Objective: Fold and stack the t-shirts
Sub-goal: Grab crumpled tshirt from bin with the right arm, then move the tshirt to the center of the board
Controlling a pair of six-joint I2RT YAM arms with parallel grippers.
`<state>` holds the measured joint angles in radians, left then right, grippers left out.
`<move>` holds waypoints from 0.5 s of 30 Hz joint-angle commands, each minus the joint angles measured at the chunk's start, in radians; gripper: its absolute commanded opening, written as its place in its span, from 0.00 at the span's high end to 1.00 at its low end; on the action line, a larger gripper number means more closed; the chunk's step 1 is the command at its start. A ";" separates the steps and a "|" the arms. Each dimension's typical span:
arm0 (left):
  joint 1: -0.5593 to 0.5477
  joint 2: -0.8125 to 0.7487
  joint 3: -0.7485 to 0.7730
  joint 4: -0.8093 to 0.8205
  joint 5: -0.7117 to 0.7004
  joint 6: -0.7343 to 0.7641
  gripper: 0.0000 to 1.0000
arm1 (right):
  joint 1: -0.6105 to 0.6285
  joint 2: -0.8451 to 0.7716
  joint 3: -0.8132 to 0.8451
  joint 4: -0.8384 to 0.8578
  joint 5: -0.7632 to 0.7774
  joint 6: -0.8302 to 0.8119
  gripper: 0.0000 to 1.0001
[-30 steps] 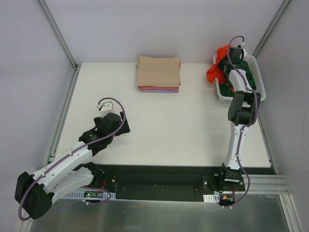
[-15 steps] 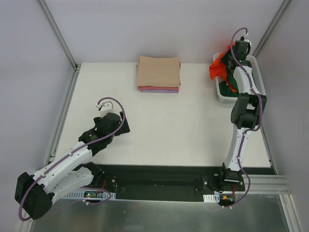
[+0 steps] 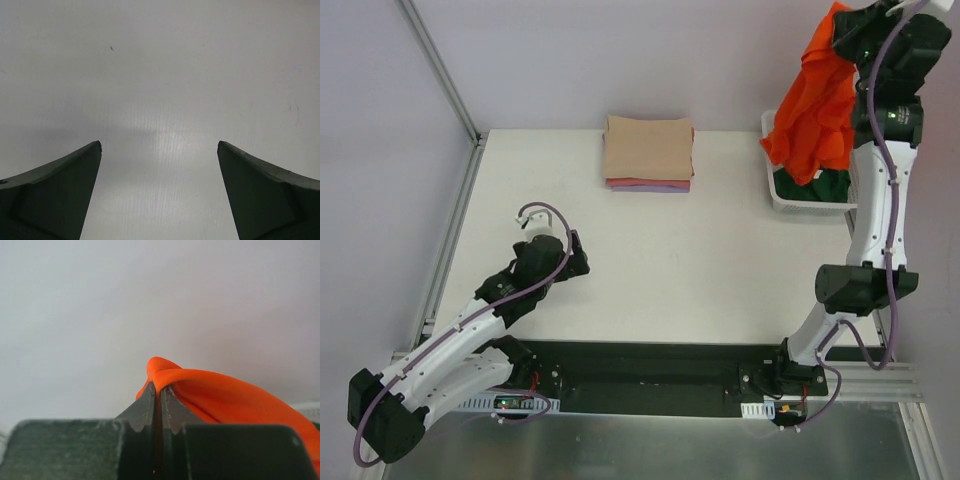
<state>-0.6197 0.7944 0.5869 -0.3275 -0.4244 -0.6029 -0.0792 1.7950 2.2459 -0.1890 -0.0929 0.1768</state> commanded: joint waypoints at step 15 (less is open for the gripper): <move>0.009 -0.210 0.011 0.001 0.064 -0.031 0.01 | 0.496 -0.355 -0.032 0.003 -0.263 0.174 0.99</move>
<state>-0.6197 0.6411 0.5869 -0.3283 -0.3668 -0.6128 0.2844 1.4578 2.2398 -0.2481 -0.3141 0.2989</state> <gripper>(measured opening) 0.990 0.032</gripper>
